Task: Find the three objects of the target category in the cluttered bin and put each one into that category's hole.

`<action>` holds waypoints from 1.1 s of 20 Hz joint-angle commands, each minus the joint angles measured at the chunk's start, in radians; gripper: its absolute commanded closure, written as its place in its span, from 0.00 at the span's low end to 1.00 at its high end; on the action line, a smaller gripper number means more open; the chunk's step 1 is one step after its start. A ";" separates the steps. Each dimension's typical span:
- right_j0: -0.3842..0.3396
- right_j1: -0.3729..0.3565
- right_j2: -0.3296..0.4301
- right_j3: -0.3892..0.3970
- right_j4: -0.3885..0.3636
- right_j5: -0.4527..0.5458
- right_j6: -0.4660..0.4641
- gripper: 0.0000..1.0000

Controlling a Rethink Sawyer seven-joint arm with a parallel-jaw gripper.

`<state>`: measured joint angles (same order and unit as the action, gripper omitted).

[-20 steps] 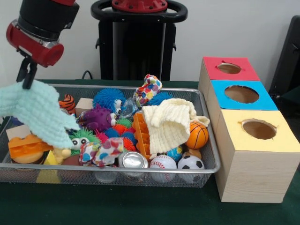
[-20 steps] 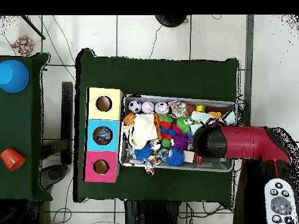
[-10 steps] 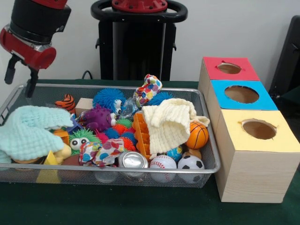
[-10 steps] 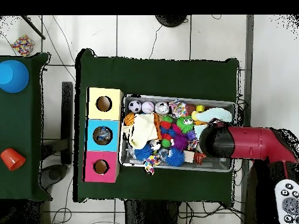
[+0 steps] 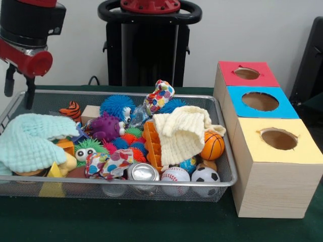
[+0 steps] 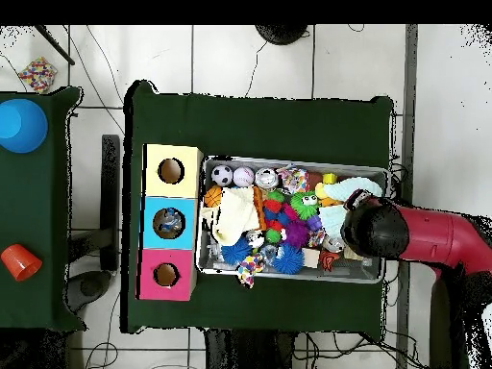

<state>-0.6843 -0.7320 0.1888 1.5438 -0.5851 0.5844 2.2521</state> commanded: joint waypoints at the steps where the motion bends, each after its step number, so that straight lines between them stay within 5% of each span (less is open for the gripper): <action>1: -0.044 0.019 0.199 0.142 0.068 0.068 -0.256 0.00; 12: -0.136 0.055 0.323 0.233 0.159 0.026 -0.177 0.00; 22: -0.100 -0.004 0.282 0.284 0.158 0.017 -0.061 0.00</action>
<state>-0.7976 -0.7204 0.4108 1.7388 -0.4545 0.5844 2.2521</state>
